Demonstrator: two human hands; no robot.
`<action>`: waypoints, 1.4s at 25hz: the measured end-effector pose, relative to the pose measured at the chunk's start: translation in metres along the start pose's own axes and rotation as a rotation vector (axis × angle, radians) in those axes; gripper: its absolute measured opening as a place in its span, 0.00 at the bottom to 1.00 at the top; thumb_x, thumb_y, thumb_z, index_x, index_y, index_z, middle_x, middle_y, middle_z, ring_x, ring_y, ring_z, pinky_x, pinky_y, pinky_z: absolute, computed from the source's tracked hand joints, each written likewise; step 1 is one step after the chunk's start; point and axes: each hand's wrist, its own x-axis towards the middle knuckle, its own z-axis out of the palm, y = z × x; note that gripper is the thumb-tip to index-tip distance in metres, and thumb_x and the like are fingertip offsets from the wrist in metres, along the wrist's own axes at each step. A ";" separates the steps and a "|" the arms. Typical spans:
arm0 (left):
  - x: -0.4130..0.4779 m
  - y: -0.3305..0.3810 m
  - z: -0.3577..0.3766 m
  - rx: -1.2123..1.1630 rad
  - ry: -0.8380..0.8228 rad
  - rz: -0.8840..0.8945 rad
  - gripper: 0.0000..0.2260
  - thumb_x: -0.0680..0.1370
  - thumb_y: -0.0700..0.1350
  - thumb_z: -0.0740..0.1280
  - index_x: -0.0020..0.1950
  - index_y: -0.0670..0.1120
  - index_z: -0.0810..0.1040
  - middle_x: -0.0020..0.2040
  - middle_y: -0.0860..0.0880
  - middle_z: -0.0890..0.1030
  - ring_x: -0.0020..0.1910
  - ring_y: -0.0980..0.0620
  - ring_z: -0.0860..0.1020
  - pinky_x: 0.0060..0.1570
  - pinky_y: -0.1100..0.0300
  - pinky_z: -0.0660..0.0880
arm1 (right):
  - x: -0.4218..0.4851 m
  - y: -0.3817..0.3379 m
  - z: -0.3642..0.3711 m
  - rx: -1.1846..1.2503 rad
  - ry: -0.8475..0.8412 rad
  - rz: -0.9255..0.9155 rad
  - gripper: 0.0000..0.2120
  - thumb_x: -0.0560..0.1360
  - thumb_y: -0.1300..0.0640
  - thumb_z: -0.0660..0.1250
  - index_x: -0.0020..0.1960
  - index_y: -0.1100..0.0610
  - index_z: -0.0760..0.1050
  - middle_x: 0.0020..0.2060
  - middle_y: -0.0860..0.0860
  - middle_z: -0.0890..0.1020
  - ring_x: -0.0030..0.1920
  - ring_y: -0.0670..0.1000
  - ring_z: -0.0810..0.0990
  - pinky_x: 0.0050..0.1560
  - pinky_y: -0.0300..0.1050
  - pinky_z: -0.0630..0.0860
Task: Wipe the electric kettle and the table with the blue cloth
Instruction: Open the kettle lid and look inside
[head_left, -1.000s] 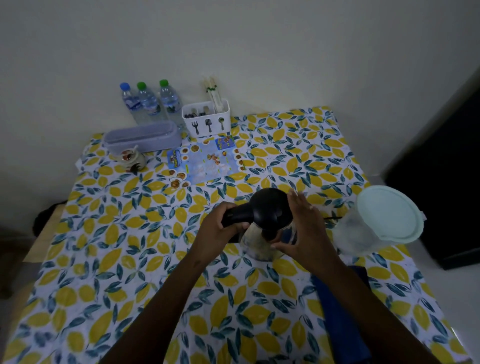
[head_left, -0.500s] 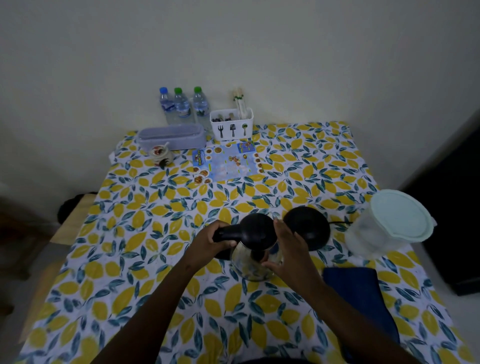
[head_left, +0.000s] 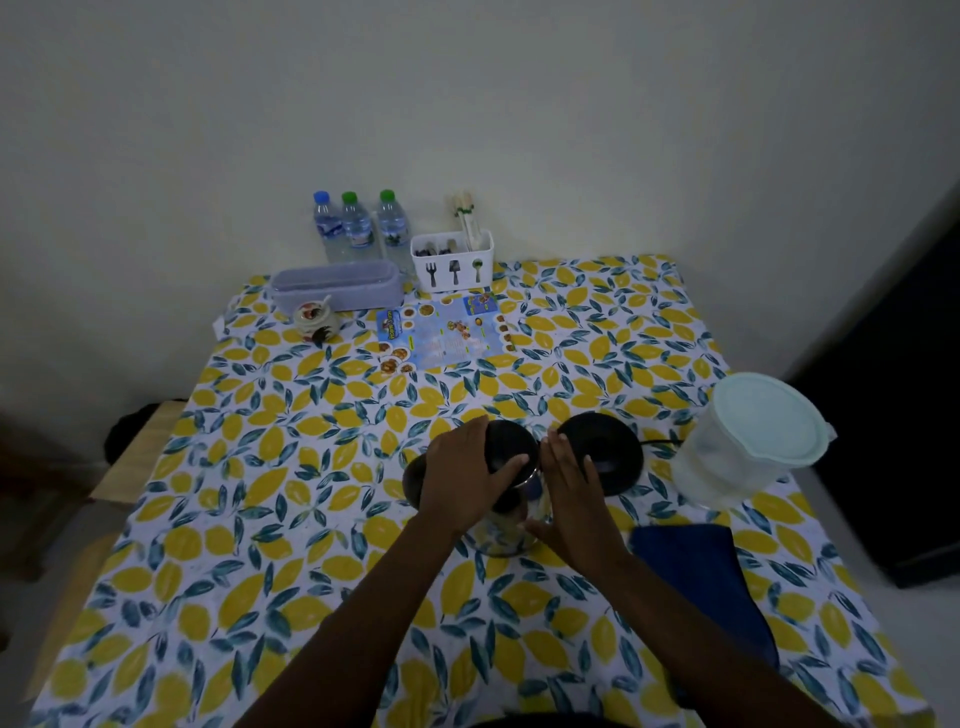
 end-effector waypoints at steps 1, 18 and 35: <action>-0.001 0.000 0.002 0.006 0.011 0.002 0.33 0.76 0.65 0.60 0.73 0.43 0.63 0.68 0.43 0.74 0.66 0.43 0.73 0.67 0.44 0.69 | 0.000 0.001 0.004 0.048 0.009 -0.001 0.50 0.69 0.37 0.69 0.77 0.60 0.47 0.77 0.56 0.52 0.77 0.56 0.48 0.72 0.64 0.60; -0.034 -0.012 -0.027 -0.912 0.270 -0.379 0.17 0.85 0.44 0.50 0.69 0.41 0.70 0.67 0.39 0.75 0.64 0.43 0.75 0.59 0.57 0.74 | 0.003 0.002 0.010 0.080 -0.019 0.016 0.52 0.69 0.37 0.68 0.77 0.55 0.39 0.76 0.50 0.38 0.76 0.51 0.37 0.75 0.58 0.46; -0.061 -0.014 -0.037 -0.217 0.428 0.172 0.19 0.82 0.46 0.58 0.72 0.45 0.67 0.71 0.45 0.72 0.73 0.53 0.64 0.73 0.52 0.63 | -0.048 -0.001 0.002 0.342 0.249 0.165 0.35 0.75 0.49 0.69 0.76 0.55 0.57 0.76 0.50 0.58 0.76 0.48 0.50 0.73 0.57 0.57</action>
